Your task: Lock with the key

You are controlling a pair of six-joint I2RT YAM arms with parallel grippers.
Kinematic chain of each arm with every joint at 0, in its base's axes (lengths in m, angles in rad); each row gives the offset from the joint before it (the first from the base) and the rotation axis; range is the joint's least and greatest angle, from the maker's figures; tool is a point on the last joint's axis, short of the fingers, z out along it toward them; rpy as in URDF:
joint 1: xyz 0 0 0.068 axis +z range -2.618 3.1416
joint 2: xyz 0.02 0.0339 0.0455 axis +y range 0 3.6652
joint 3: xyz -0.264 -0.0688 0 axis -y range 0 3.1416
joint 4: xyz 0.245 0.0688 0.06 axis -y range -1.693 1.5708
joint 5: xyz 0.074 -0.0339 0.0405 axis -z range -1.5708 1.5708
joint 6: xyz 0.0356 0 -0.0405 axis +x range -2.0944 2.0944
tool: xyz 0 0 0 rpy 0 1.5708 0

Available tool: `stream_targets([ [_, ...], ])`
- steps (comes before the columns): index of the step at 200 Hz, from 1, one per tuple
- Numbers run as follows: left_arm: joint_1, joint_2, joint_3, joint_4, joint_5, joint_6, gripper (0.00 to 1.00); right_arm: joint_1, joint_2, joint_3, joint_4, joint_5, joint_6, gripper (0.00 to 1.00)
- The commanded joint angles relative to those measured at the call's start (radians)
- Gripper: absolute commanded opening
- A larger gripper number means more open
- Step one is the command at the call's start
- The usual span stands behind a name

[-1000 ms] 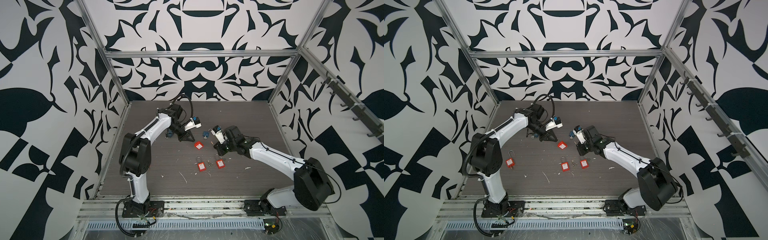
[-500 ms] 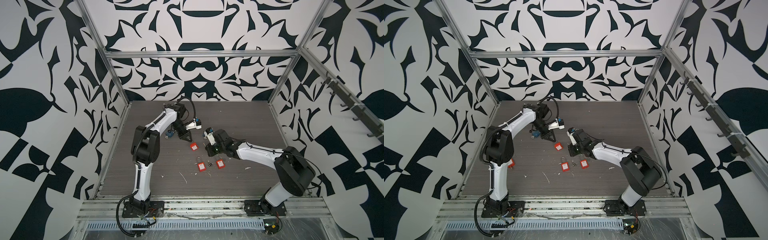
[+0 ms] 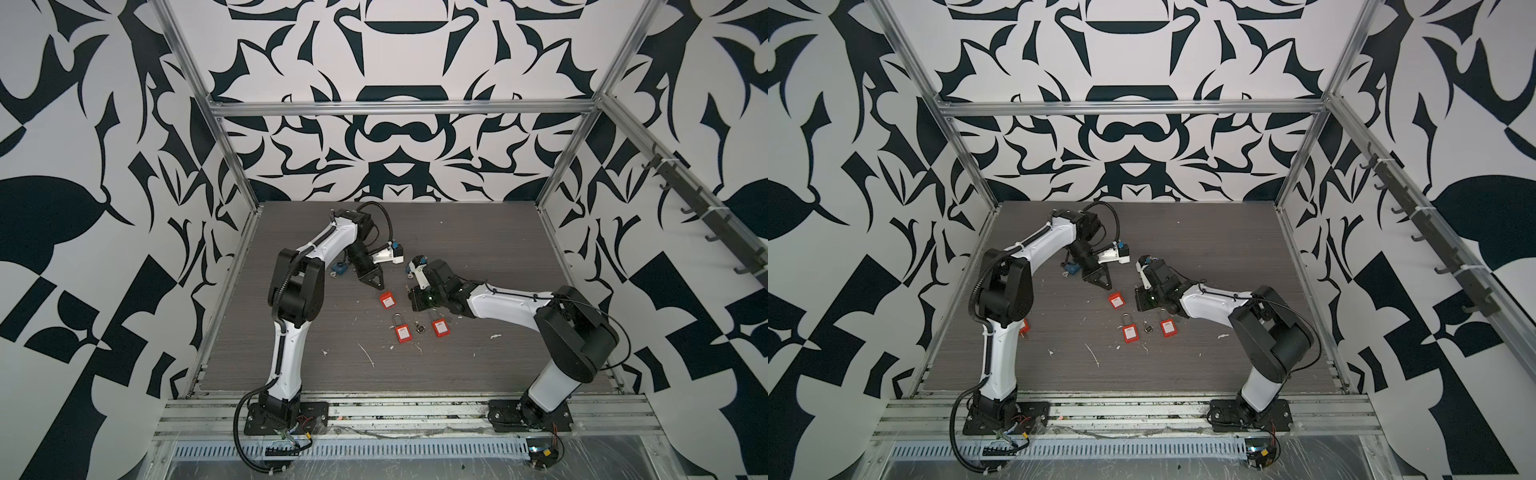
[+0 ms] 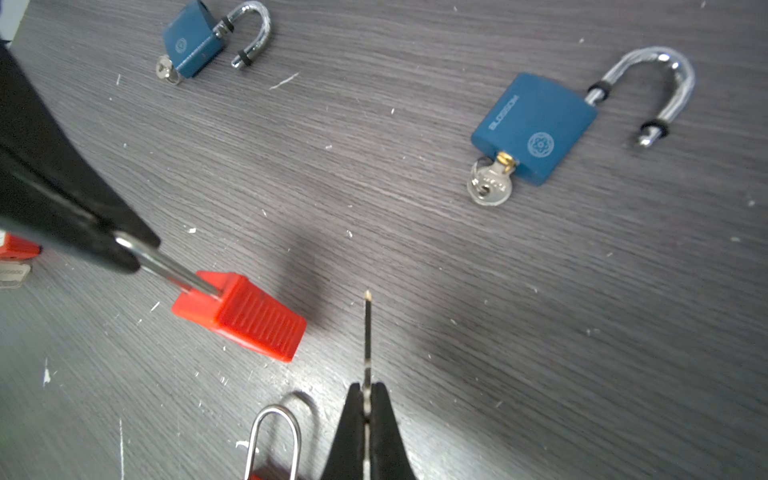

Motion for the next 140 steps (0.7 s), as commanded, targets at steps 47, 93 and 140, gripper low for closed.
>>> stream_targets([
  [47, -0.019, 0.053, 0.033, -0.069, 0.032, 0.027, 0.0, 0.005, -0.003, -0.016, 0.039, -0.023, 0.055, 0.0],
  [93, -0.052, 0.059, 0.024, -0.021, -0.04, 0.012, 0.02, 0.005, 0.009, -0.014, 0.038, -0.031, 0.068, 0.0],
  [140, -0.063, 0.078, 0.053, 0.022, -0.078, -0.008, 0.08, 0.005, 0.014, -0.016, 0.031, -0.014, 0.078, 0.0],
])
